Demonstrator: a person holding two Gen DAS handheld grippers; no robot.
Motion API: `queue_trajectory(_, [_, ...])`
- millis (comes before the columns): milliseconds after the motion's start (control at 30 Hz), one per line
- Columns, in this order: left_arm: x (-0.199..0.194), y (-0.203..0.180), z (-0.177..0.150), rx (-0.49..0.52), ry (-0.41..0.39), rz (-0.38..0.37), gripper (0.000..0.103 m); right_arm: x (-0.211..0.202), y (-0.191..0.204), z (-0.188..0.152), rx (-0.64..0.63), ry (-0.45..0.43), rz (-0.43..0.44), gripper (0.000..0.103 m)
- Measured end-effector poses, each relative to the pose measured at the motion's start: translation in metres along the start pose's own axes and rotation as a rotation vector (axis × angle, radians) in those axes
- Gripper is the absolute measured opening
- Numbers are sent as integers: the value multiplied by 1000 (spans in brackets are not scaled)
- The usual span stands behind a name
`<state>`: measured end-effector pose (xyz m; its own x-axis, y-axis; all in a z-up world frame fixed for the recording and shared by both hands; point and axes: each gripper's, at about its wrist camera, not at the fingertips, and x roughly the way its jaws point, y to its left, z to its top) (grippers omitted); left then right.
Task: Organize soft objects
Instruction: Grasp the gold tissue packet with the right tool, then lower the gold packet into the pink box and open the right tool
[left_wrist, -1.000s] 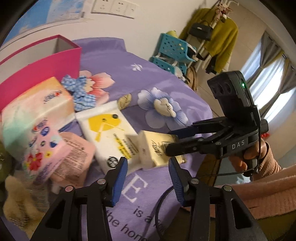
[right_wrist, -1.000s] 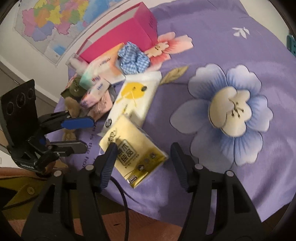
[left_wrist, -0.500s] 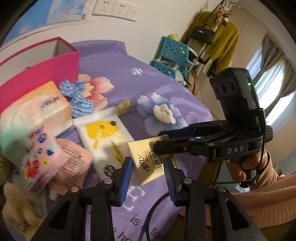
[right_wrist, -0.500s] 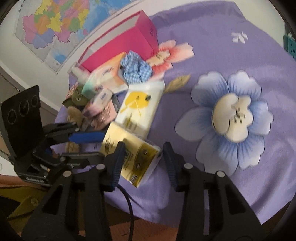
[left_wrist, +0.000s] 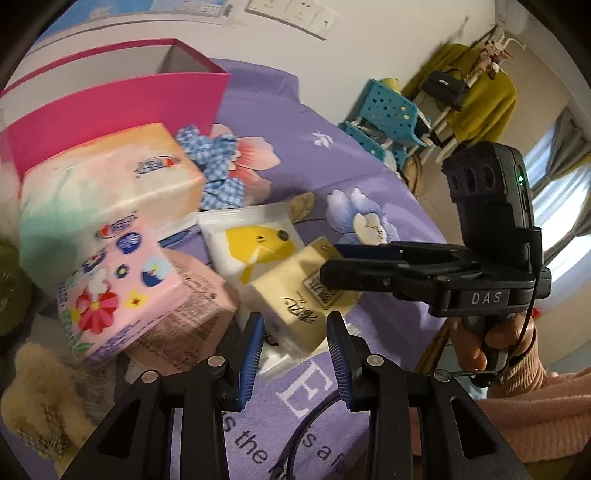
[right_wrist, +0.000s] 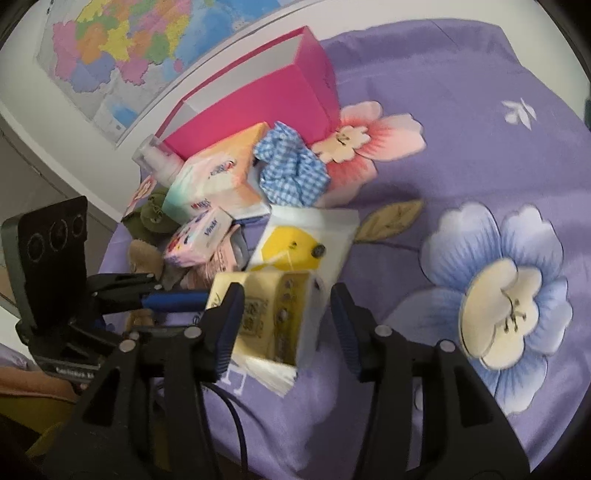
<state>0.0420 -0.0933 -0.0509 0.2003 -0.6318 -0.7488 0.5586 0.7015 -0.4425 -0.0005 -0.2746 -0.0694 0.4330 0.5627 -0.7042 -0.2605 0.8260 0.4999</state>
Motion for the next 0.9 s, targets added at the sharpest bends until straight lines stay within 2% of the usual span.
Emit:
queue_trajectory(67, [3, -4, 3, 10, 7, -14, 34, -1, 2, -3, -3, 5, 19, 49])
queue_trajectory(133, [2, -8, 6, 26, 0, 3, 34, -1, 9, -3, -28, 1, -22, 47])
queue_trajectory(233, [-11, -10, 15, 35, -33, 11, 34, -8, 14, 8, -51, -28, -16, 47])
queue_trajectory(400, [-38, -8, 41, 51, -119, 54, 34, -19, 36, 43, -142, -101, -3, 46])
queue_trajectory(633, [-69, 8, 90, 49, -231, 161, 34, -22, 63, 108, -234, -216, 17, 46])
queue_trajectory(800, [-80, 29, 120, 6, -277, 205, 34, -11, 66, 150, -229, -245, 34, 46])
queue_trajectory(900, [-80, 41, 133, -24, -280, 215, 34, 3, 62, 168, -208, -232, 43, 46])
